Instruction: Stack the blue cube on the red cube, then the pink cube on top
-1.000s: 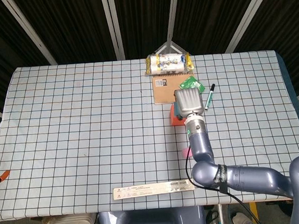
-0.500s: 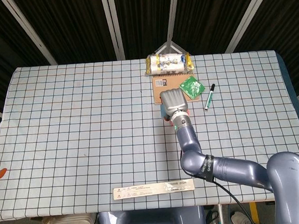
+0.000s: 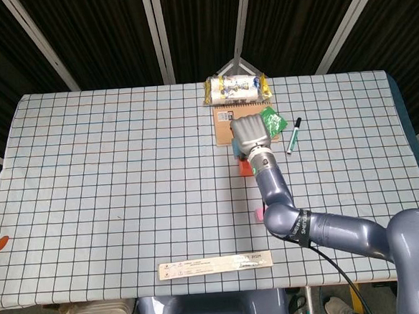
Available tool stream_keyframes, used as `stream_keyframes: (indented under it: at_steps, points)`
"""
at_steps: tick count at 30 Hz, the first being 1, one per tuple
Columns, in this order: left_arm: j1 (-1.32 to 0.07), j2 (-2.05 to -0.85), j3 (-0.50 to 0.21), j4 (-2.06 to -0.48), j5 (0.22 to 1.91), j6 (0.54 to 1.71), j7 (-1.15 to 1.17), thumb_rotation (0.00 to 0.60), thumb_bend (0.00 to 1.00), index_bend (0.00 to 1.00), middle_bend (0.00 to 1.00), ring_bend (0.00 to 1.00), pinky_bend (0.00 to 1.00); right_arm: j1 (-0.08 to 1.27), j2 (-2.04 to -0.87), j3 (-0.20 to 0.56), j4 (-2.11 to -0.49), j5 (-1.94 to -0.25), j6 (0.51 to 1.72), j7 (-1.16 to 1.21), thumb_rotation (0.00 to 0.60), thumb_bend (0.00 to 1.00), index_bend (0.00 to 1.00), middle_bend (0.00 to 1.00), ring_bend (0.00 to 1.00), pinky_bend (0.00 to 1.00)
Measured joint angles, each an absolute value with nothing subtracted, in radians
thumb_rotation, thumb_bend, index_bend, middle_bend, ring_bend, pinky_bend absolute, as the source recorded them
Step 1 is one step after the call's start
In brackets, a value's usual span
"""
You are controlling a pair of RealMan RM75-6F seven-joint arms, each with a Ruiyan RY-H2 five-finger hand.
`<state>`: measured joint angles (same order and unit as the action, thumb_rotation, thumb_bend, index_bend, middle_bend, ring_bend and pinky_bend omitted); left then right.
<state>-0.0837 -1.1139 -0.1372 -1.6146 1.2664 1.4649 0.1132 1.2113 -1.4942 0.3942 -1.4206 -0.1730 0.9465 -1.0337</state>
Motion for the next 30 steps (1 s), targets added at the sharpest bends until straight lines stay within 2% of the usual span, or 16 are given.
stream_keyframes:
  at_steps: [12,30]
  points:
    - [-0.08,-1.123,-0.137,-1.626,1.269,1.484,0.141,0.6,0.16,0.03,0.0,0.0,0.0,1.209,-1.445,0.333,-1.458,-0.155,0.931,-0.997,0.6,0.38,0.61,1.0,1.0,1.0]
    - [-0.078,-1.132,-0.141,-1.626,1.262,1.491,0.161,0.6,0.16,0.03,0.0,0.0,0.0,1.223,-1.461,0.276,-1.371,-0.17,0.854,-0.916,0.6,0.38,0.61,1.0,1.0,1.0]
